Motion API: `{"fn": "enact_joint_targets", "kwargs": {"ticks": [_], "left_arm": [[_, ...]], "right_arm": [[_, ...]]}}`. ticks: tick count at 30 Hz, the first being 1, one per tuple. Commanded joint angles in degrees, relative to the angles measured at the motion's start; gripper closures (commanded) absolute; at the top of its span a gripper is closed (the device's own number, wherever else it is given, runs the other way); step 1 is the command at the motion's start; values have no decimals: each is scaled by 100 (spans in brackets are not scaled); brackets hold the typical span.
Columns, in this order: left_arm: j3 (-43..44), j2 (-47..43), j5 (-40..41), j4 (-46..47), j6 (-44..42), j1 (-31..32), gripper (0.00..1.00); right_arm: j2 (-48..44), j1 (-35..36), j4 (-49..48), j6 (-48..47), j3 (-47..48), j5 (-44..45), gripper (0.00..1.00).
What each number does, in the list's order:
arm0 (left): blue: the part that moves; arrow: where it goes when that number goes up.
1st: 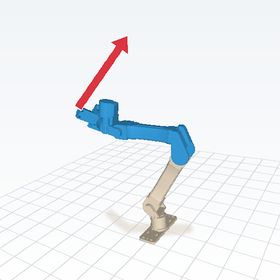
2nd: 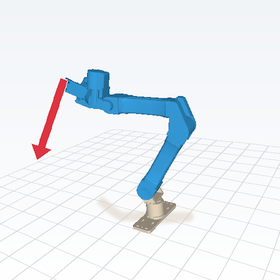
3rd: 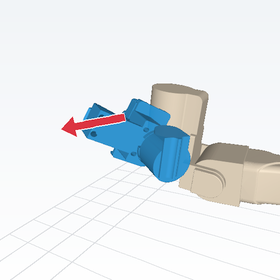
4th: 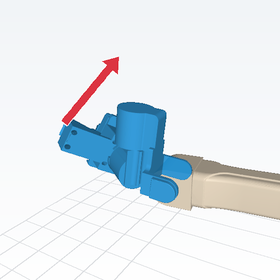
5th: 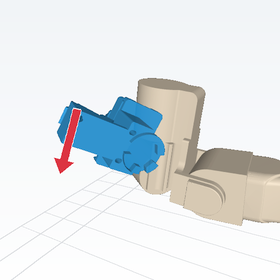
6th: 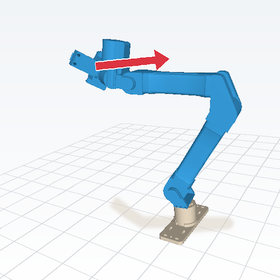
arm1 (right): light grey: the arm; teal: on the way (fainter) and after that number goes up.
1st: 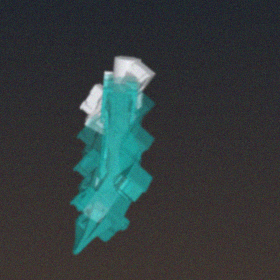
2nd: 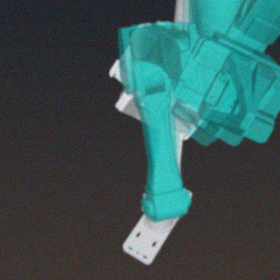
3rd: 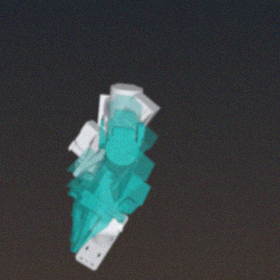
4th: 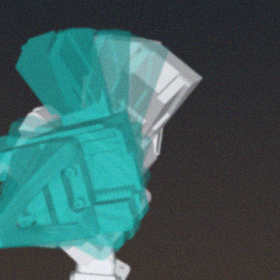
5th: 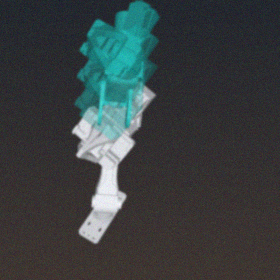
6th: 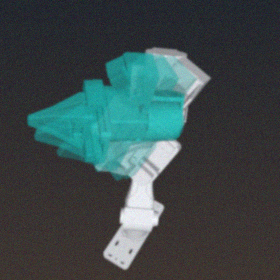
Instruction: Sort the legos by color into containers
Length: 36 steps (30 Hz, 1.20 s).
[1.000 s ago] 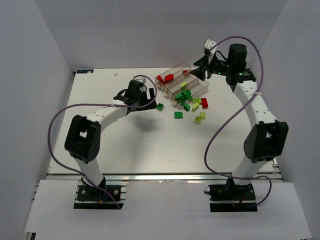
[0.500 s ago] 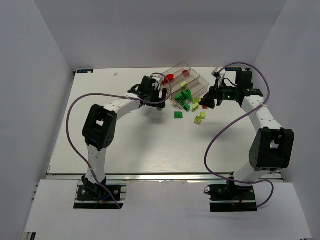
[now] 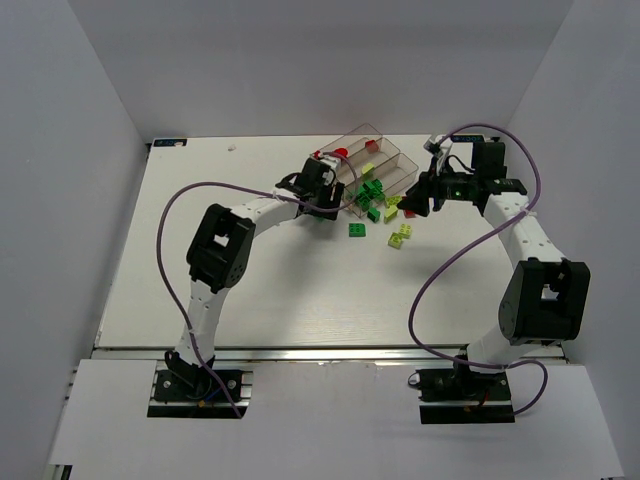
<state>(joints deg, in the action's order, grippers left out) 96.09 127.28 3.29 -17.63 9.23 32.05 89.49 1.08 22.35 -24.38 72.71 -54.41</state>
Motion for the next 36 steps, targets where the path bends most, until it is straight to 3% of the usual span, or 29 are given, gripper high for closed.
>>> {"fn": "enact_joint_targets", "kwargs": {"ticks": [1, 5, 6, 9, 16, 17, 20, 22, 23, 27, 36], "left_arm": [[243, -55, 295, 49, -88, 46, 20], [261, 16, 436, -30, -115, 55, 28], [261, 33, 479, -39, -97, 55, 35], [234, 25, 524, -39, -62, 55, 39], [59, -317, 480, 58, 87, 55, 68], [24, -536, 462, 84, 113, 64, 76], [-186, -1063, 269, 251, 280, 73, 83], [-266, -1293, 76, 391, 455, 73, 85], [-310, -1468, -151, 444, 517, 82, 85], [-136, -1523, -706, 769, 816, 117, 86], [1692, -126, -988, 708, 1291, 310, 83]], "right_arm": [[-169, -47, -125, 65, -29, -175, 39], [-169, -47, -143, 100, -37, -201, 39], [-169, -47, -143, 109, -37, -201, 39], [-187, -47, -143, 109, -46, -201, 39], [-230, -205, -12, -14, -29, -158, 41], [-231, -205, 15, -84, -29, -140, 43], [-239, -205, 112, -190, -28, -61, 51], [-248, -205, 155, -233, -46, -26, 60], [-248, -205, 199, -329, -37, -26, 71], [-239, -205, 322, -567, -55, 36, 92], [-318, -205, 332, -612, -257, 80, 90]]}}
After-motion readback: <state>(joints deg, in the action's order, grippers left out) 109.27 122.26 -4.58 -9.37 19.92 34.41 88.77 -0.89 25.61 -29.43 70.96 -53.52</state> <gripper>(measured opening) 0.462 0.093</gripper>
